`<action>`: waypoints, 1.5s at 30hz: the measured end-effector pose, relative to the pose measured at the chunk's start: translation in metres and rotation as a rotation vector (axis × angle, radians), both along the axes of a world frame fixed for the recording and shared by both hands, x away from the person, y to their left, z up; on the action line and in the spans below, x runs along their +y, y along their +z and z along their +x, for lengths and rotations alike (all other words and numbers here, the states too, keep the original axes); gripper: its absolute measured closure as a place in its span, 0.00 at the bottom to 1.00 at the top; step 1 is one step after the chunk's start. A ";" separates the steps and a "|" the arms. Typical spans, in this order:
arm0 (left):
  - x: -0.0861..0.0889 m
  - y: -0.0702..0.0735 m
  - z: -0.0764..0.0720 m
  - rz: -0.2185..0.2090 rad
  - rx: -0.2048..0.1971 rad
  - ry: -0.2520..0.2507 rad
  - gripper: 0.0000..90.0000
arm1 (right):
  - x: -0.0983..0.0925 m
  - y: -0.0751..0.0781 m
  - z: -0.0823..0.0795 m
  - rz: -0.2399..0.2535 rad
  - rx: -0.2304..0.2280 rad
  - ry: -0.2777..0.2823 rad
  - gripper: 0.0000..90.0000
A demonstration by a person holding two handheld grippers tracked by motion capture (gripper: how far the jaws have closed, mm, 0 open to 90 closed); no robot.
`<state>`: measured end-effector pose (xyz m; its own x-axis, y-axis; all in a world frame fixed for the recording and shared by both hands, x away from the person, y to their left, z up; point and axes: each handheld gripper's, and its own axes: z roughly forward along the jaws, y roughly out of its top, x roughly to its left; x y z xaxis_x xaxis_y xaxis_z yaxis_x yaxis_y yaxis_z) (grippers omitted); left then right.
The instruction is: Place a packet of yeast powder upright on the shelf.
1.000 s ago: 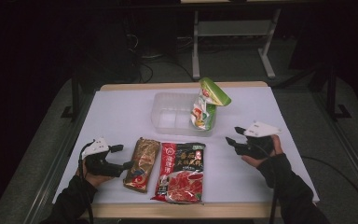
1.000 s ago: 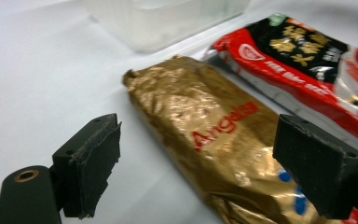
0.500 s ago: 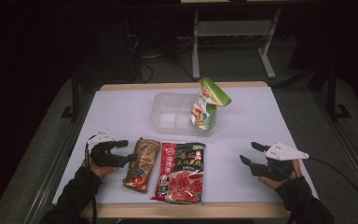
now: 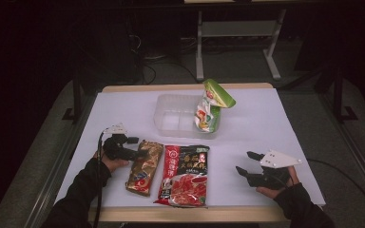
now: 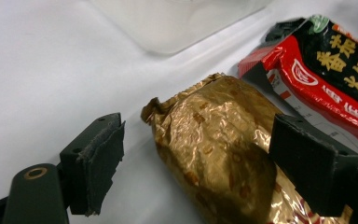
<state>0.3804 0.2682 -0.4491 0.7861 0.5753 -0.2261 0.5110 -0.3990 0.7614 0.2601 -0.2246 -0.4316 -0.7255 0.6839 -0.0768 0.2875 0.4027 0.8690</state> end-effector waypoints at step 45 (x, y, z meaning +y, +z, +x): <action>-0.011 0.040 -0.025 -0.015 -0.174 0.047 0.93 | 0.002 0.000 0.000 0.134 0.129 0.093 0.42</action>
<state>0.3558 0.2576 -0.4092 0.7864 0.6099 -0.0983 0.3891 -0.3654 0.8456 0.2605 -0.2221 -0.4312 -0.7840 0.6112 0.1085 0.3672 0.3157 0.8749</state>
